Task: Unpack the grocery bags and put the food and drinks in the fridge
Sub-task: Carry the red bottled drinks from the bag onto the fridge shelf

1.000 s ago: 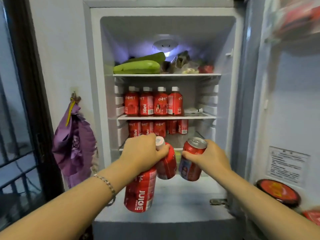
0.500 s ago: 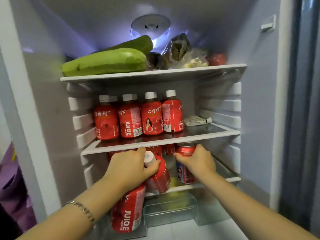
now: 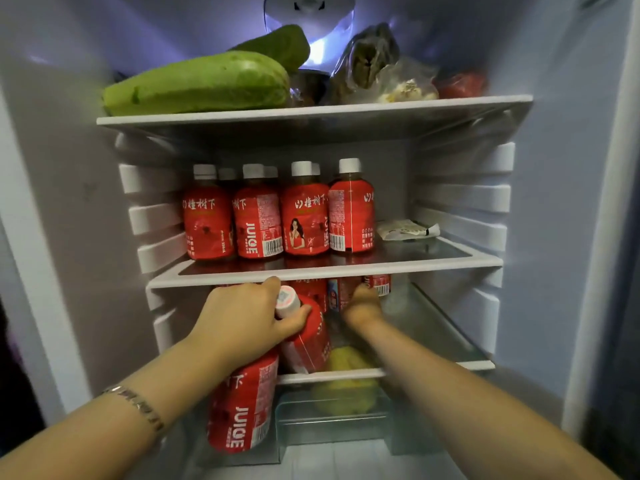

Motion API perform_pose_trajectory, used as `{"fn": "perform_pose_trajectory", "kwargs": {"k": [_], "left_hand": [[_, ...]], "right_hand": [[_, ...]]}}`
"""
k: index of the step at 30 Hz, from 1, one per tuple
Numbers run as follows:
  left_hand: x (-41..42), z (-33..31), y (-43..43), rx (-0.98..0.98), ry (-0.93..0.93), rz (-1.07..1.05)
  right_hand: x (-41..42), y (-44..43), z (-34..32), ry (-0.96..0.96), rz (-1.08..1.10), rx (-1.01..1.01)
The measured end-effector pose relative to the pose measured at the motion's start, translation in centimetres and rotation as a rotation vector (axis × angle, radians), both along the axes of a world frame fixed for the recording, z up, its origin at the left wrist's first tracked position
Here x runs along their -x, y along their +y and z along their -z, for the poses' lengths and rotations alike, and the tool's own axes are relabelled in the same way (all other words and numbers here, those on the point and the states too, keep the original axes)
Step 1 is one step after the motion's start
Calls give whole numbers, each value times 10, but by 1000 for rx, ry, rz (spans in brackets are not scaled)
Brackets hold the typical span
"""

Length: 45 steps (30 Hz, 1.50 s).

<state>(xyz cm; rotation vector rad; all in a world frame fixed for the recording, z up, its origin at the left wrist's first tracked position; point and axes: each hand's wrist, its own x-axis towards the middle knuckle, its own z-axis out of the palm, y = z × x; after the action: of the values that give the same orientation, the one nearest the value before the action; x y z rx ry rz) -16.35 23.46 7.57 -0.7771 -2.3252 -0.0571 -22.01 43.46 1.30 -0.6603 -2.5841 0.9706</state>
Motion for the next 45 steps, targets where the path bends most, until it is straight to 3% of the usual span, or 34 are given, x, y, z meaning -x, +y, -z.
{"fn": "perform_pose_trajectory", "kwargs": {"k": [2,4,7,9,12,14,17,27,30,35,38,41,43,45], "left_hand": [[-1,2,2,-10,1,-8],[-3,6,2,-34,-13,-19],[-6,11,4,-102,-14,-29],[-11,13,8,-151,-33,-7],[-20,13,19,-218,-90,60],[-23,10,25,-234,-119,98],[-25,4,32,-240,-172,102],[-23,12,38,-199,-34,60],[-22,16,39,-192,-44,47],[-22,16,39,-203,-59,54],[-22,13,37,-202,-59,64],[-23,15,32,-196,-62,70],[-23,18,28,-211,-69,63],[-23,18,24,-281,-95,49]], "right_hand": [[-15,-2,-1,-60,-78,-26],[-36,-4,-6,-70,-144,89],[-82,-19,-23,-7,-507,211],[-103,-31,-25,85,-701,191],[-107,-41,-14,365,-596,56],[-111,-38,-11,439,-494,98],[-119,-30,-9,467,-337,233],[-103,18,-1,384,187,3],[-70,31,3,373,169,-29],[-27,42,-10,172,232,-167],[-16,41,-11,150,176,-98],[-20,30,-4,7,168,-151],[-32,17,2,-88,101,-94],[-54,-1,-6,-61,-103,-81]]}}
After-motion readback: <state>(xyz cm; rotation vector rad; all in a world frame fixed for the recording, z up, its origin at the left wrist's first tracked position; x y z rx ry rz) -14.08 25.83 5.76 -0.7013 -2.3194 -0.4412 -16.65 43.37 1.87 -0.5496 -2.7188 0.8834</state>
